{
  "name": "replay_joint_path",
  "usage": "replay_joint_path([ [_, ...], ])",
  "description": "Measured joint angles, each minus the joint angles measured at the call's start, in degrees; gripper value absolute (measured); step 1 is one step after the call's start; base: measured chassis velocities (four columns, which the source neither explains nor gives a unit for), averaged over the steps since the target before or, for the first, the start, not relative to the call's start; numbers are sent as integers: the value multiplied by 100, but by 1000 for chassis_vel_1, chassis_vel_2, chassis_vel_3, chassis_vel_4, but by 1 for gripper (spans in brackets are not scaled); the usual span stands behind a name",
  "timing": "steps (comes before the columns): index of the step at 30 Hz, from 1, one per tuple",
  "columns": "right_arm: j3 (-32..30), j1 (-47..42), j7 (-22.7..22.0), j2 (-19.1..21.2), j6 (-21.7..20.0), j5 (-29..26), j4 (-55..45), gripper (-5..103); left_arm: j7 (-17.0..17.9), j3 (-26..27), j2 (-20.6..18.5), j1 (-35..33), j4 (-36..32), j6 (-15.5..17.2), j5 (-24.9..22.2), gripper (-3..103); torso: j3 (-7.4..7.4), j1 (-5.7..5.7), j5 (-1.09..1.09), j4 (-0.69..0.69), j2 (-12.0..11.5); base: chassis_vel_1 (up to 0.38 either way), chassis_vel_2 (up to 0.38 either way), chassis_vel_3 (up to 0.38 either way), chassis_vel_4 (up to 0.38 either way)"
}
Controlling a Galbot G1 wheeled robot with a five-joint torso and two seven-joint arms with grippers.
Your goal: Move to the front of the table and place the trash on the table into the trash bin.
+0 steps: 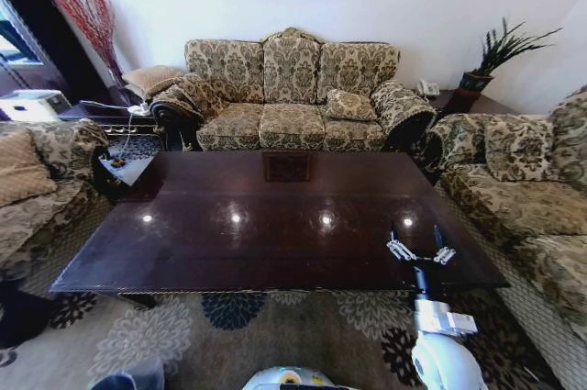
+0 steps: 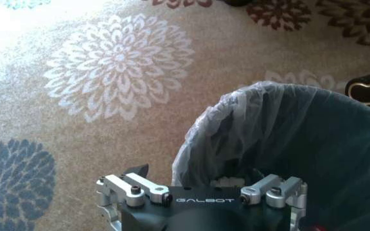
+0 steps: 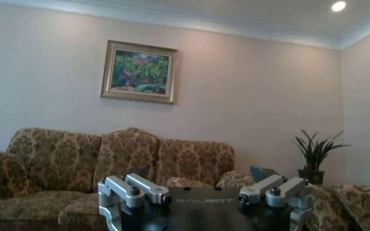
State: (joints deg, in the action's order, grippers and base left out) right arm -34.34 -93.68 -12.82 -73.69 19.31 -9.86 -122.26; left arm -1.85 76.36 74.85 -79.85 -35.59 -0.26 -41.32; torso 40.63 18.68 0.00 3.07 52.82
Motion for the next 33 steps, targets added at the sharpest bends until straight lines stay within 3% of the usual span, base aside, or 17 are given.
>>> replay_joint_path([
  [26, 0, 0, -1, 0, -1, 0, -1, 100, 0, 0, 0, -3, -11, 1, -2, 100, 0, 0, -1, 0, 0, 0, 0, 0, 0],
  [29, 0, 0, -1, 0, -1, 0, -1, 100, 0, 25, 20, -36, -157, 48, -27, 100, 0, 0, -1, 0, 0, 0, 0, 0, 0],
  [33, 0, 0, -1, 0, -1, 0, -1, 100, 20, 167, 134, -194, -851, 278, -151, 100, 0, 0, 0, 0, 0, 0, 0, 0, 0],
])
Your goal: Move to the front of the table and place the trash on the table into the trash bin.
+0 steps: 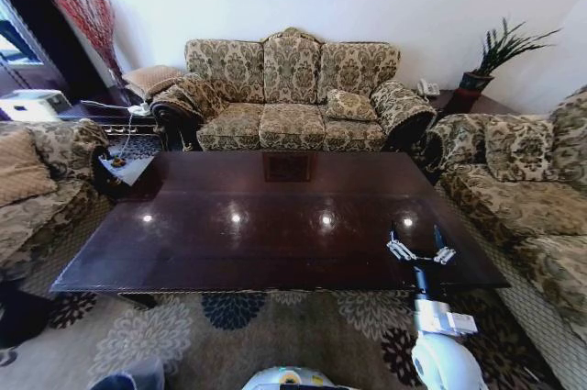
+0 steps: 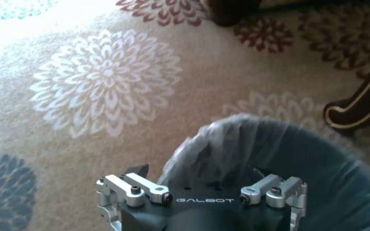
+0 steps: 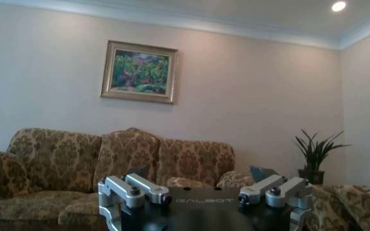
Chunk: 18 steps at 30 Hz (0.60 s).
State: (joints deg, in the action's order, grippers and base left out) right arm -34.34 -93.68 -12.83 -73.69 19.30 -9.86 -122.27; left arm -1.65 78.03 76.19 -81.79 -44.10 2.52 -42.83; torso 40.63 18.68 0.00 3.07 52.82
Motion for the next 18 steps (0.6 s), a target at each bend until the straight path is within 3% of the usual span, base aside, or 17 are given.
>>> replay_joint_path([
  [18, 0, 0, 0, 0, 0, 0, 0, 100, 103, 509, 402, -569, -2456, 828, -433, 103, 0, 0, 0, 0, 0, 0, 0, 0, 0],
])
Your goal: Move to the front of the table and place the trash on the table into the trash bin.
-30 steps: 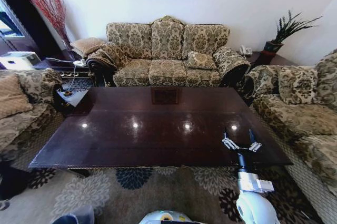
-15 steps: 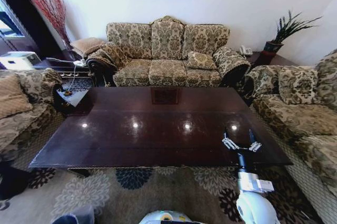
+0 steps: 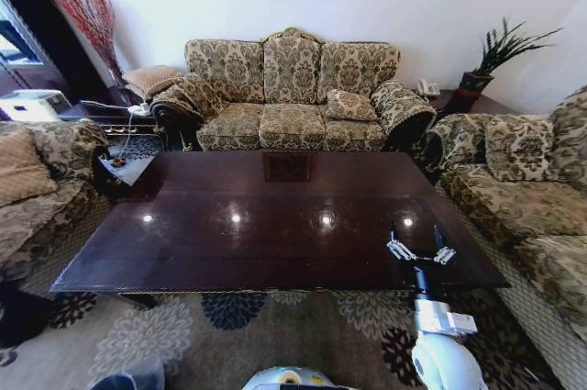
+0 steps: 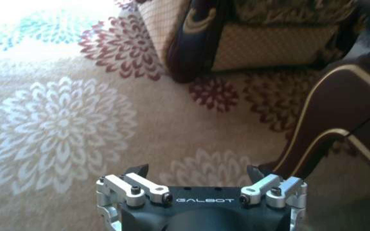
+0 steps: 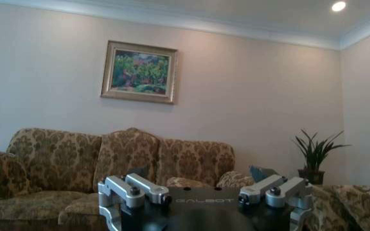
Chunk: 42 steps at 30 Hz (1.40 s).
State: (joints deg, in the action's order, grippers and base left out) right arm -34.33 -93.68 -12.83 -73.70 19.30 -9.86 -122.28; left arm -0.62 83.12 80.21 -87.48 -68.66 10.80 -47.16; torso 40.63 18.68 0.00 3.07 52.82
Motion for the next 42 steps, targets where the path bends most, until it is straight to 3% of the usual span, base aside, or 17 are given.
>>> replay_joint_path([
  [4, 0, 0, 0, 0, 0, 0, 0, 100, 22, 102, 82, -113, -489, 170, -86, 97, 0, 0, 0, 0, 0, 0, 0, 0, 0],
  [8, 0, 0, 0, 0, 0, 0, 0, 100, 41, 211, 164, -232, -1012, 343, -179, 101, 0, 0, 0, 0, 0, 0, 0, 0, 0],
  [17, 0, 0, 0, 0, 0, 0, 0, 100, 85, 449, 352, -502, -2189, 726, -381, 99, 0, 0, 1, -1, 0, 0, 0, 0, 0],
  [25, 0, 0, 0, 0, 0, 0, 0, 100, 9, 525, 430, -618, -2914, 818, -389, 98, 0, 0, 0, 0, 0, 0, 0, 0, 0],
  [42, 0, 0, 0, 0, 0, 0, 0, 100, -316, 747, 661, -969, -5119, 1056, -355, 96, 0, 0, 1, 0, 0, 0, 0, 0, 0],
])
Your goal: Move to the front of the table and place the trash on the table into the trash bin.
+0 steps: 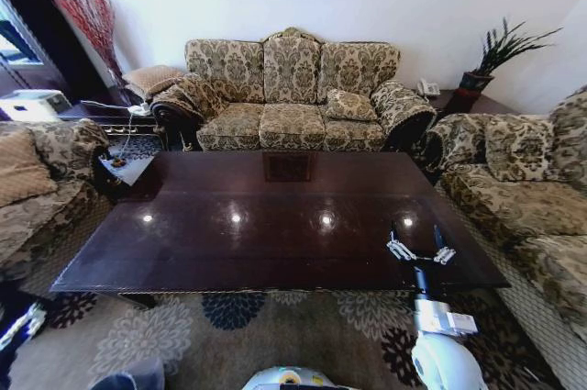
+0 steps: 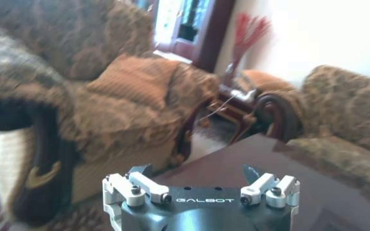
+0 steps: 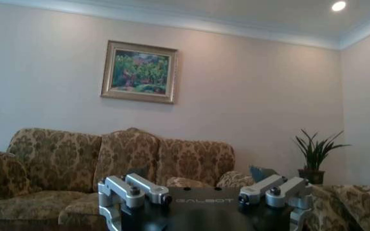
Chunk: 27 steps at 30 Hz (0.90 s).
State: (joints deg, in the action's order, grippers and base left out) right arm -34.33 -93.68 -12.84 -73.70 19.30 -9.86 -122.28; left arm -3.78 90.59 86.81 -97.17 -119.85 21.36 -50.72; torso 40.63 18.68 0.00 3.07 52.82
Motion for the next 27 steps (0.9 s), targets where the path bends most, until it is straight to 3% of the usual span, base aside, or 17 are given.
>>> replay_joint_path([
  [18, 0, 0, 0, 0, 0, 0, 0, 100, -327, 235, 239, -363, -2286, 254, 23, 96, 0, 0, 1, 0, 0, 0, 0, 0, 0],
  [27, 0, 0, 0, 0, 0, 0, 0, 100, -402, 283, 295, -444, -2404, 308, 35, 96, 0, 0, 0, 0, 0, 0, 0, 0, 0],
])
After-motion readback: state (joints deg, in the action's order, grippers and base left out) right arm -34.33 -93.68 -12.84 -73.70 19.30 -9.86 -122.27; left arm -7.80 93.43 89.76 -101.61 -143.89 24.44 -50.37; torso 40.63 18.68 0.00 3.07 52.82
